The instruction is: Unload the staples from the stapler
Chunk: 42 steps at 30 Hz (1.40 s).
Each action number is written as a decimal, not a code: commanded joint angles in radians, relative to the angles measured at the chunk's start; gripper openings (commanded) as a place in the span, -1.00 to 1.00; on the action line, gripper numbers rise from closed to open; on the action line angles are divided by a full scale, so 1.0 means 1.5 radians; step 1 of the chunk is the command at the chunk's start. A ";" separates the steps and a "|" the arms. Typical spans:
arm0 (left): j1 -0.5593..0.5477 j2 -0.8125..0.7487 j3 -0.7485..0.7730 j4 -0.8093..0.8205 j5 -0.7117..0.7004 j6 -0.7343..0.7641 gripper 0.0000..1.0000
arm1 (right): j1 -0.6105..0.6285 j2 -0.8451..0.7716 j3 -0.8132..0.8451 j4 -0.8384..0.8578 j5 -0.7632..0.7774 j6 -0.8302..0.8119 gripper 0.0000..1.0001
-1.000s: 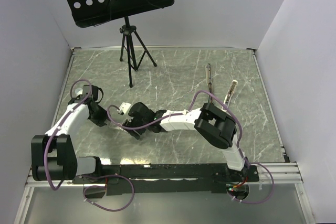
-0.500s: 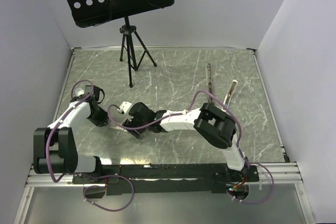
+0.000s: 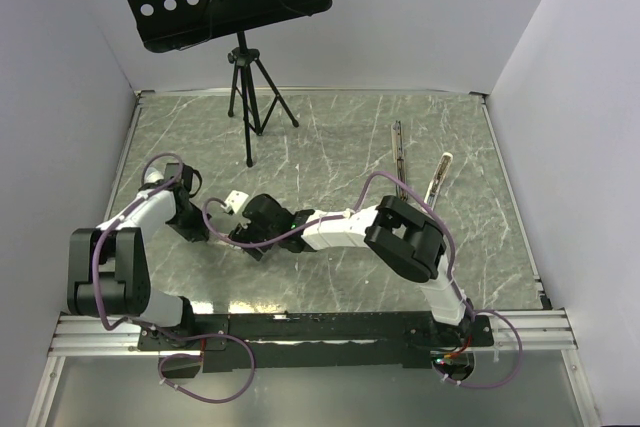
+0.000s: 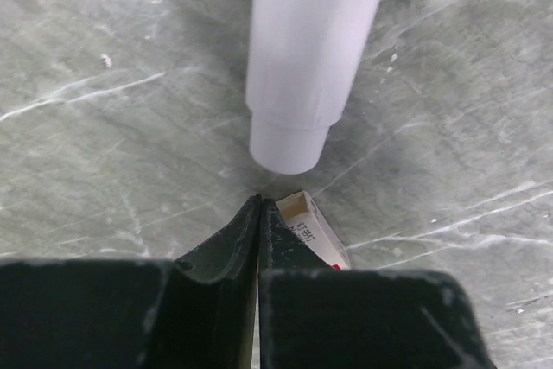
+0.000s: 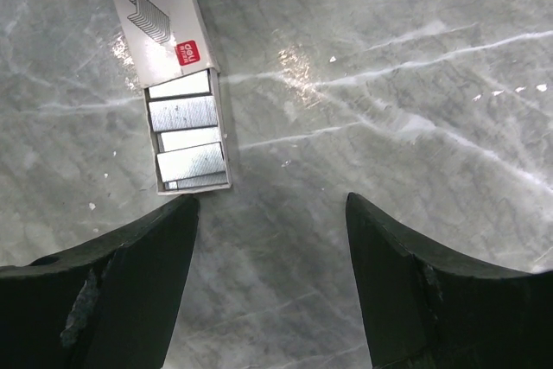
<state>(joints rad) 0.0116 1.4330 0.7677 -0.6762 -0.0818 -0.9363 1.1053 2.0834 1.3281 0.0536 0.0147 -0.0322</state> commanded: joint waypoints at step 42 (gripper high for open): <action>-0.048 0.059 0.060 0.028 -0.029 0.030 -0.89 | -0.062 0.004 -0.074 0.054 0.077 0.046 0.42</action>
<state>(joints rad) -0.0483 1.4994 0.8185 -0.6182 -0.0868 -0.8848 1.0401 2.0628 1.2083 0.2584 0.0875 -0.0074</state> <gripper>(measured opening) 0.056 0.720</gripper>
